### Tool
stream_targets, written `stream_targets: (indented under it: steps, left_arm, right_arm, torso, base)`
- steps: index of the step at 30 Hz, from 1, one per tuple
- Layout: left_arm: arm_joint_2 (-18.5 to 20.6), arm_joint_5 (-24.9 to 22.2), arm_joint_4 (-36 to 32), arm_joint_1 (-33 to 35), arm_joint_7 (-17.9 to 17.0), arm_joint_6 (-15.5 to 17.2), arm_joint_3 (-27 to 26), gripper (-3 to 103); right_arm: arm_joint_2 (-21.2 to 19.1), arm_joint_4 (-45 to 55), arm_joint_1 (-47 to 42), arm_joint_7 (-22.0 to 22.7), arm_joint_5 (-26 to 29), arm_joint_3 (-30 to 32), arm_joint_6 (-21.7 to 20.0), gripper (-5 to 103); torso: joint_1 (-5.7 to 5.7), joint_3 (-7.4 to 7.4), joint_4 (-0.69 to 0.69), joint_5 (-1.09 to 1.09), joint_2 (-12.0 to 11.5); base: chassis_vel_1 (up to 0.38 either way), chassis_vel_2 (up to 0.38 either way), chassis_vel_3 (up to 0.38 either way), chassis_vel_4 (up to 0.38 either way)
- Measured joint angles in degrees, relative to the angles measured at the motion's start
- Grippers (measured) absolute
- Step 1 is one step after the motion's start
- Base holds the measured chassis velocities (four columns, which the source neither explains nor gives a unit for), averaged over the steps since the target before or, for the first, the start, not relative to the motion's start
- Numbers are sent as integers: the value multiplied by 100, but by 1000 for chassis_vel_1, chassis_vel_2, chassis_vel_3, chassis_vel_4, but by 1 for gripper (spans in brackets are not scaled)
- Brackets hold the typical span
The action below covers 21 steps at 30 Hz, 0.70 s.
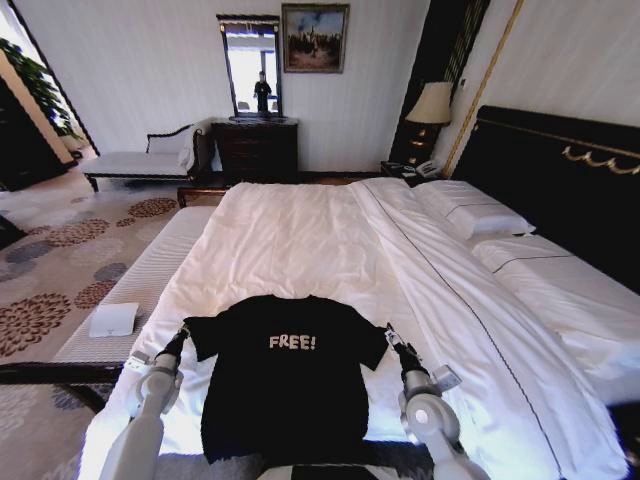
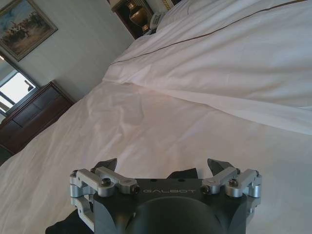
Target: Fold the clothes on the bed.
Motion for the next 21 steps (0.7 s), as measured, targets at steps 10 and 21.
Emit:
stream_targets:
  steps: [10,21]
  left_arm:
    - [-82,16,152,-48,30,-48,-11,0]
    - [-290,154,-50,174,-91,-50,10,6]
  right_arm:
    - [-6,-45,29,0,-2,-21,-1,100]
    - [-20,-61,37,-6,-6,-17,-2,100]
  torso:
    - [0,0,0,1,0]
    - [0,-1,0,0,0]
  base:
    - [0,0,0,0]
    - [0,0,0,0]
